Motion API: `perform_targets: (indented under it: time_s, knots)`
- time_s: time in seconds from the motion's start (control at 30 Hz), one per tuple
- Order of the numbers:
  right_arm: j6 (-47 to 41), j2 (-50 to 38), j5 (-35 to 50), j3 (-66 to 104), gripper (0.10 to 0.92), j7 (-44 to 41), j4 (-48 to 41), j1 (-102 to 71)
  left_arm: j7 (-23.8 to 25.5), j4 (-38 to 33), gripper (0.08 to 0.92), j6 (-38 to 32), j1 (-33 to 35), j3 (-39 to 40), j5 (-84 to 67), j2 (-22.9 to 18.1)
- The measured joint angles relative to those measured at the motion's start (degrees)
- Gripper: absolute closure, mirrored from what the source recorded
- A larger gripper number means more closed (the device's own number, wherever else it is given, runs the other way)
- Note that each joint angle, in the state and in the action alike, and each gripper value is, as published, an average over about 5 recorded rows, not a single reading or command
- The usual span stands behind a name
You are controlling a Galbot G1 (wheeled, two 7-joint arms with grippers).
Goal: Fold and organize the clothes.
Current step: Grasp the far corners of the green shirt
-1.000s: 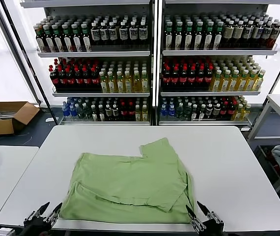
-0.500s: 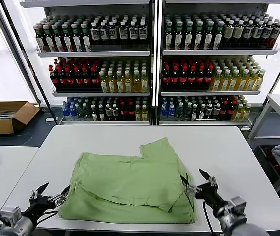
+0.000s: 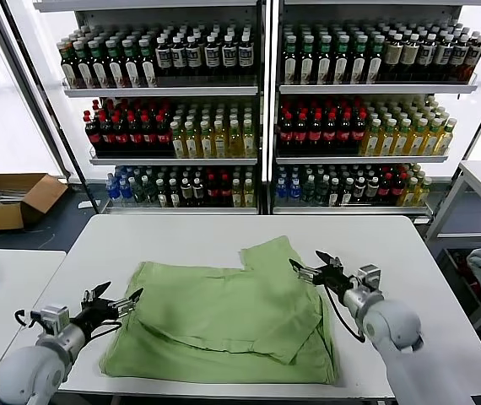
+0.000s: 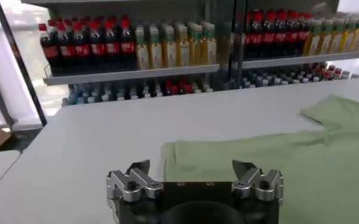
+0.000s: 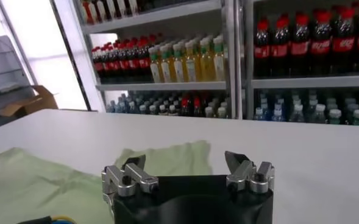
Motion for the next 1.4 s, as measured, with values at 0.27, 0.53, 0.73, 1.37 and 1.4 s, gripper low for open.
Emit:
perform_targets:
  time_s: [0.27, 0.53, 0.73, 1.37, 1.4]
  knots:
    - [-0.92, 2.1, -0.99, -4.58, 0.203, -1.08, -10.43, 9.18, -0.64, 9.09, 0.177, 0.05, -9.54, 7.05, -0.93, 1.22]
    - [-1.46, 3.39, -2.52, -7.5, 0.203, -1.73, -17.25, 14.05, -1.21, 15.52, 0.177, -0.13, -16.23, 12.05, -1.25, 1.14]
    - [-1.56, 3.76, -3.16, -8.73, 0.285, -1.84, -19.76, 15.59, -1.62, 19.0, 0.177, 0.08, -19.6, 14.85, -1.36, 0.64]
    - [-3.4, 5.28, -2.5, -10.52, 0.83, -1.22, -21.88, 16.87, -0.6, 21.41, 0.628, 2.43, -21.37, 18.39, 1.04, 1.94]
    - [-3.44, 5.3, -2.29, -10.51, 0.856, -1.15, -21.87, 16.88, -0.53, 21.42, 0.663, 2.46, -21.32, 18.39, 1.07, 1.98]
